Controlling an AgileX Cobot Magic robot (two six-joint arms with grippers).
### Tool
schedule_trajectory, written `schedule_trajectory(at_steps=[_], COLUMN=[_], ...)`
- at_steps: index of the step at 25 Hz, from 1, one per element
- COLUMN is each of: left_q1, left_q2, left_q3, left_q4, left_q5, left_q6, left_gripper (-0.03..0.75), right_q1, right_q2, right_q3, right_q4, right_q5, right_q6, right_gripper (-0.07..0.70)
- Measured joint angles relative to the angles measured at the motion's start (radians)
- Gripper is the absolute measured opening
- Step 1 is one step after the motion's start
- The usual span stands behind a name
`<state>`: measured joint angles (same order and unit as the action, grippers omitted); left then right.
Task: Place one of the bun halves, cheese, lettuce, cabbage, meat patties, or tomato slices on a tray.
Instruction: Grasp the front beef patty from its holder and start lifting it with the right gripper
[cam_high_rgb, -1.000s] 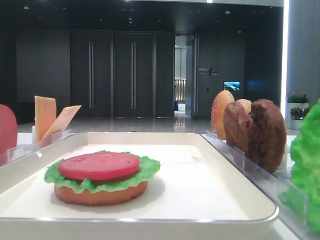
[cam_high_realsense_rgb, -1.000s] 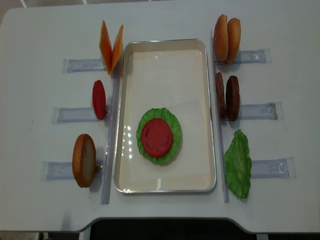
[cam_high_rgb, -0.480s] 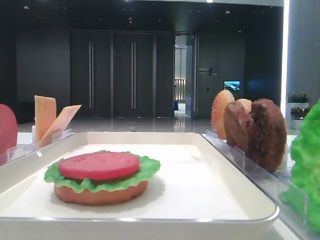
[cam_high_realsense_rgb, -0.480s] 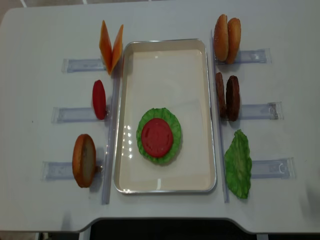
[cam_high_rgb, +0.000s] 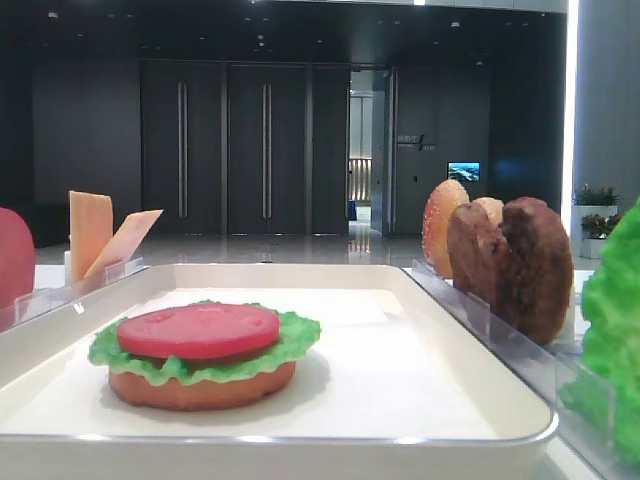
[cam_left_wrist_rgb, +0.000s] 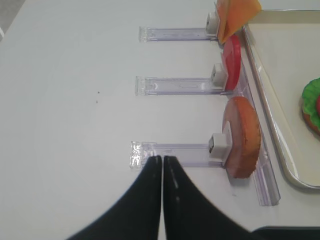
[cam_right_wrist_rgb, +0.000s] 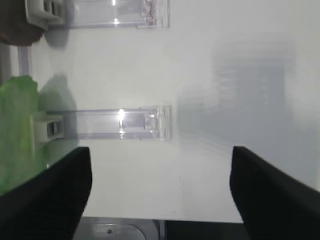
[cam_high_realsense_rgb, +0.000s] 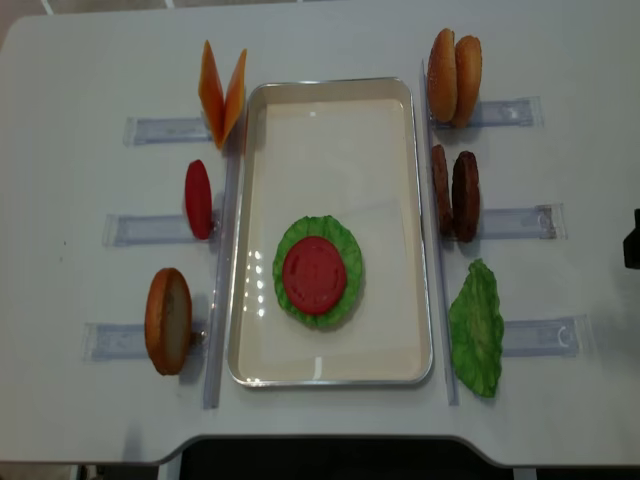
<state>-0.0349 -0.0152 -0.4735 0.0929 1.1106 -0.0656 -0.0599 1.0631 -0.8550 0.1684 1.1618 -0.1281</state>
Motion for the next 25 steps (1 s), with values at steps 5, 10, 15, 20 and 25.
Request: schedule_trajectory(at_steps=[5,10,15,20,25], left_q1=[0.000,0.000,0.000,0.000,0.000], left_q2=[0.000,0.000,0.000,0.000,0.000], left_q3=[0.000,0.000,0.000,0.000,0.000], left_q4=[0.000,0.000,0.000,0.000,0.000], left_q5=[0.000,0.000,0.000,0.000,0.000], left_q6=[0.000,0.000,0.000,0.000,0.000], left_gripper=[0.000,0.000,0.000,0.000,0.000], right_q1=[0.000,0.000,0.000,0.000,0.000], right_q2=[0.105,0.221,0.315,0.373,0.375], right_q3=[-0.031,-0.102,-0.181,-0.210,-0.217], right_q4=[-0.006,-0.018,-0.024,-0.036,-0.037], right_q5=[-0.086,-0.099,-0.101,-0.098,-0.099], right_q6=[0.000,0.000,0.000,0.000,0.009], right_gripper=[0.539,0.539,0.539,0.539,0.539])
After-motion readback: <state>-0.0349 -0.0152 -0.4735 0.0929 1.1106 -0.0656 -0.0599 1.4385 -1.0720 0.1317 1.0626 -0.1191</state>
